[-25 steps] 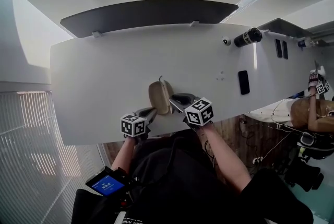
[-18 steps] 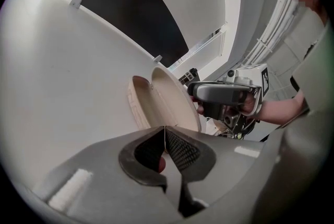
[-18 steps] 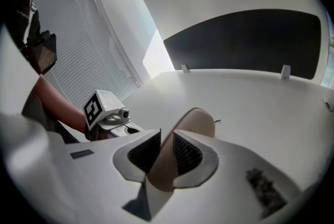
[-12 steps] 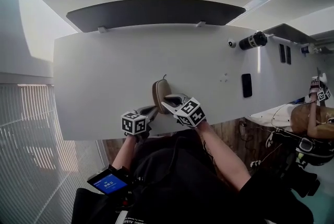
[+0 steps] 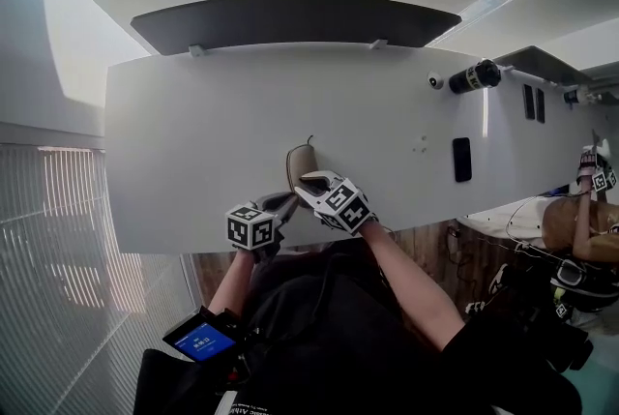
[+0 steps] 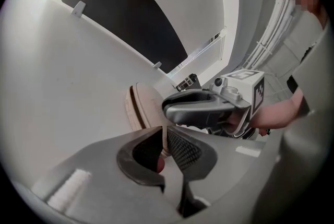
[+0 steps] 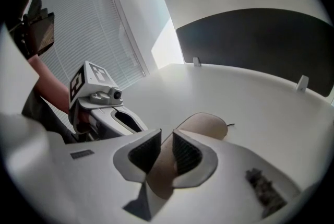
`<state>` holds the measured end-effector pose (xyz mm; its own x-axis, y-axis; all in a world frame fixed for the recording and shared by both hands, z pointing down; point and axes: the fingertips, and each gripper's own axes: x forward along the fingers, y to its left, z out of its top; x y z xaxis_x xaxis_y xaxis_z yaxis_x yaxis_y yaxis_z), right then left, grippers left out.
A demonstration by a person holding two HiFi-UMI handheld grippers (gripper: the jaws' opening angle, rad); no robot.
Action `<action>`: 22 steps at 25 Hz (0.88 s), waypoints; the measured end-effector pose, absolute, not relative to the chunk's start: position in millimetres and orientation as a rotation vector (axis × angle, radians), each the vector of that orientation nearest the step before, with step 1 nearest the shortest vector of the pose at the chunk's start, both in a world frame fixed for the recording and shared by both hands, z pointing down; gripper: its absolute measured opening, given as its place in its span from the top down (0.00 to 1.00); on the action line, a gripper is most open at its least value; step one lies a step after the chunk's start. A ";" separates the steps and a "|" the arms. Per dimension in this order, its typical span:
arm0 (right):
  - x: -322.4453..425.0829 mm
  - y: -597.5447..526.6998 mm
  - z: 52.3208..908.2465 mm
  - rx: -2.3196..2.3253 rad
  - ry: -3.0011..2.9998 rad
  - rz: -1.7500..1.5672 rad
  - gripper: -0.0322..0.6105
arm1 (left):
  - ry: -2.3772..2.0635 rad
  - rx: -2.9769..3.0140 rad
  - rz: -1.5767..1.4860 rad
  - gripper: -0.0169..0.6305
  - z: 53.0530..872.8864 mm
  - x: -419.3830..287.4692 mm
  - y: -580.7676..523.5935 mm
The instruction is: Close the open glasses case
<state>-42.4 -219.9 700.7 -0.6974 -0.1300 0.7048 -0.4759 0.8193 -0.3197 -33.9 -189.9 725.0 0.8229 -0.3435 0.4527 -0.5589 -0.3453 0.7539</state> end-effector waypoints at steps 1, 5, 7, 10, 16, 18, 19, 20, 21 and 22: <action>-43.6 -220.0 701.8 0.441 -2.297 0.648 0.83 | -0.667 1.974 0.259 0.92 722.4 -31.9 -190.4; -46.7 -219.9 705.1 0.421 -2.281 0.657 0.86 | -0.658 1.978 0.269 0.92 722.6 -25.6 -189.1; -47.6 -219.9 706.1 0.416 -2.262 0.641 0.87 | -0.660 1.973 0.278 0.92 725.2 -24.2 -188.9; -45.3 -221.6 705.6 0.441 -2.233 0.566 0.89 | -0.658 1.975 0.296 0.92 727.1 -21.5 -188.9; -28.4 -228.4 702.2 0.507 -2.168 0.405 0.90 | -0.673 1.987 0.352 0.93 731.6 -17.5 -193.2; -18.5 -233.7 694.9 0.554 -2.167 0.377 0.90 | -0.672 1.983 0.360 0.93 732.9 -17.7 -194.3; -13.3 -235.7 692.0 0.573 -2.166 0.365 0.90 | -0.670 1.981 0.360 0.94 733.1 -18.1 -194.8; -9.0 -236.4 691.2 0.584 -2.164 0.358 0.90 | -0.669 1.981 0.361 0.94 733.2 -18.8 -194.9; -5.9 -235.6 692.5 0.582 -2.161 0.354 0.90 | -0.668 1.982 0.361 0.94 733.4 -19.5 -194.8; -4.1 -233.4 695.6 0.569 -2.158 0.350 0.90 | -0.667 1.982 0.360 0.94 733.5 -19.9 -194.5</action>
<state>-4.1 -233.4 695.6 -0.5316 -0.2741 0.8014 -0.5131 0.8570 -0.0472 -19.9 -194.5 733.5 0.8053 -0.3029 0.5096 -0.5923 -0.3729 0.7142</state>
